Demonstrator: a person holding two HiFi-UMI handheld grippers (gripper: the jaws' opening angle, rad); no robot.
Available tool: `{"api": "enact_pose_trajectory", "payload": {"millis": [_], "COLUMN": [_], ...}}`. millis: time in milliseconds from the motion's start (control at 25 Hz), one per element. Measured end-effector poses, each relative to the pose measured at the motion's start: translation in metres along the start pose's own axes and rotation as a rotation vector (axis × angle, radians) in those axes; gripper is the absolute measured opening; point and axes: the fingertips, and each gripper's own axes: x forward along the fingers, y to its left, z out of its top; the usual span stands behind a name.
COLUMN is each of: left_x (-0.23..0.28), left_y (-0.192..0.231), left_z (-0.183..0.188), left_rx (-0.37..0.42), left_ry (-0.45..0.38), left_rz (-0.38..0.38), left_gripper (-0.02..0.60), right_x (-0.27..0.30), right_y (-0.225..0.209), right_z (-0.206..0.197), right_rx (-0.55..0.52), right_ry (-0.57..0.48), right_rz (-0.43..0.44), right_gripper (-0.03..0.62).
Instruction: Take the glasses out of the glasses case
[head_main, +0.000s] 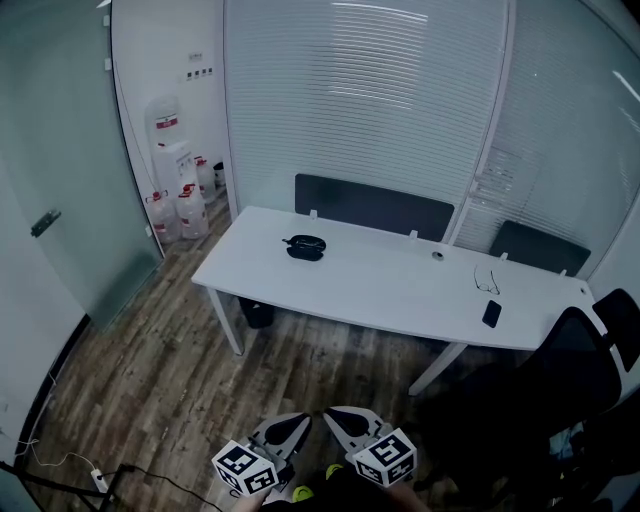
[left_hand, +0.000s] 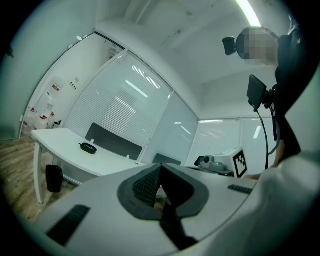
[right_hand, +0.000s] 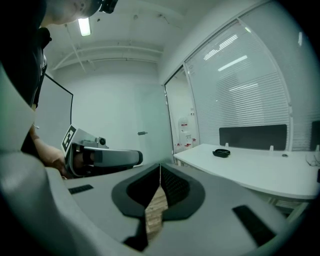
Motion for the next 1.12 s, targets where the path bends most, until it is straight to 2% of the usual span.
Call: {"api": "enact_pose_trajectory", "payload": {"millis": [440, 720, 1120], "left_x": [0.006, 0.014, 0.057], "left_y": [0.01, 0.032, 0.068], "left_z": [-0.006, -0.007, 0.01], "left_rx": [-0.009, -0.01, -0.001], "left_ry": [0.021, 0.034, 0.03], "left_rz": [0.018, 0.065, 0.082], "left_gripper": [0.003, 0.003, 0.003], "right_x": [0.019, 0.045, 0.071], "right_y": [-0.002, -0.013, -0.061], "right_z": [-0.002, 0.004, 0.01], "right_rx": [-0.009, 0.006, 0.048], "right_ry": [0.023, 0.014, 0.02], "right_rz": [0.038, 0.072, 0.082], "right_gripper": [0.018, 0.018, 0.018]}}
